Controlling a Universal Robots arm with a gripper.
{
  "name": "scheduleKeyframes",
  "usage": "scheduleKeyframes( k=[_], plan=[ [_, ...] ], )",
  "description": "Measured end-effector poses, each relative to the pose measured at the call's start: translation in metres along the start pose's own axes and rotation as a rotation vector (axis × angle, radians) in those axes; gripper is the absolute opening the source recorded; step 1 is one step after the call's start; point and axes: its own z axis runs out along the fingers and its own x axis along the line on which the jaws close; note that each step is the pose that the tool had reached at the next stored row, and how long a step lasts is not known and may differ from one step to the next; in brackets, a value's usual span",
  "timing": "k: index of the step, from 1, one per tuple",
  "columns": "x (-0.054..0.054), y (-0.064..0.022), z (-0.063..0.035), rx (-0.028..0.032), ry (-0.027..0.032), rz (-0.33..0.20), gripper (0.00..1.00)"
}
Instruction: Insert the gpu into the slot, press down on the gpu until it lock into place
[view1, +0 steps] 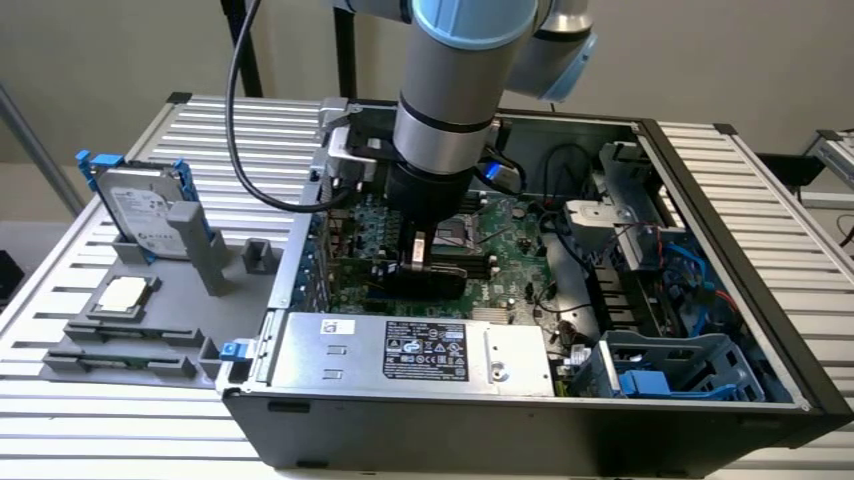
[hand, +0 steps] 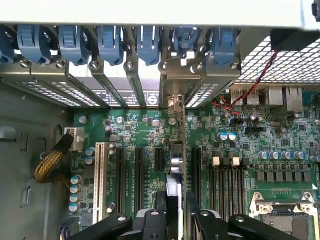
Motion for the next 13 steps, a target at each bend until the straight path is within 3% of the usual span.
scheduleKeyframes(
  k=[4, 5, 13],
  plan=[
    [0.000, 0.0010, -0.0086, -0.0028, 0.0005, 0.000, 0.33],
    [0.000, 0.0014, -0.0119, -0.0029, 0.0004, 0.000, 0.40],
    [-0.001, 0.0062, -0.0448, -0.0030, 0.0004, 0.000, 0.40]
  ],
)
